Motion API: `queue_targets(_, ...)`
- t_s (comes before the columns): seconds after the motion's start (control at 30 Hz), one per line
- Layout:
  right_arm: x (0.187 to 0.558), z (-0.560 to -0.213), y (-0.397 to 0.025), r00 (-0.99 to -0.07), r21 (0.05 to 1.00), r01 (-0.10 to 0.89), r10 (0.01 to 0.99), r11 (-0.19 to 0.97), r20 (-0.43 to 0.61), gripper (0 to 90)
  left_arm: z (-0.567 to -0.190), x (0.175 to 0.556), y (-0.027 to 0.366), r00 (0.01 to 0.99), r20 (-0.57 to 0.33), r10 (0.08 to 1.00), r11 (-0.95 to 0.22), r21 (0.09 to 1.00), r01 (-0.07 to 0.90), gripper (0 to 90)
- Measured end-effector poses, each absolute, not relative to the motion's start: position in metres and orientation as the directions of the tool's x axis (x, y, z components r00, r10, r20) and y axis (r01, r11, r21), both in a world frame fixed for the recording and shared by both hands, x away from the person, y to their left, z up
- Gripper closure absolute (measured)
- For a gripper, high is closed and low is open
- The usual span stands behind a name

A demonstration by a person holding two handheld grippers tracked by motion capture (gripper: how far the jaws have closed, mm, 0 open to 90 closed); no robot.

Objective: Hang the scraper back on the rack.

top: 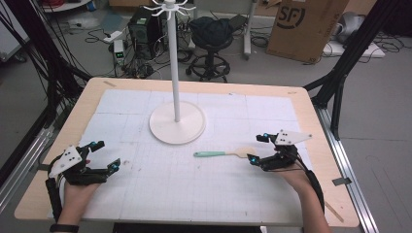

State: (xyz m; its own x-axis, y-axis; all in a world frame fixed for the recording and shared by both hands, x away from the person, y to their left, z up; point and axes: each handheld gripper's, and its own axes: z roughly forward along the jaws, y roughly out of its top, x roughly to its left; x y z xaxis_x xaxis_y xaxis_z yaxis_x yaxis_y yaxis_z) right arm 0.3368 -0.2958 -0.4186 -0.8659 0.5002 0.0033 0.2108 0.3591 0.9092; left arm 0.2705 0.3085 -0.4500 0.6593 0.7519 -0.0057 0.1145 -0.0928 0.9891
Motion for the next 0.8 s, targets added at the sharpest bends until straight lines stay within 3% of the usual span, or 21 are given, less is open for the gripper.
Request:
queue_targets(0.2,0.353,-0.42,-0.275,-0.889,0.881,0.214,0.458,0.422,-0.004,20.2,-0.45,0.27,0.308,0.661,-0.007,0.751,-0.092,0.989,0.115,8.9)
queue_targets(0.47,0.367,-0.424,-0.246,-0.927,0.827,0.191,0.375,0.529,-0.026,33.1,-0.45,0.271,0.308,0.657,-0.007,0.754,-0.093,0.989,0.116,9.1)
queue_targets(0.8,0.376,-0.437,-0.231,-0.944,0.76,0.173,0.325,0.627,-0.053,56.4,-0.45,0.271,0.308,0.657,0.0,0.754,-0.101,0.988,0.115,9.1)
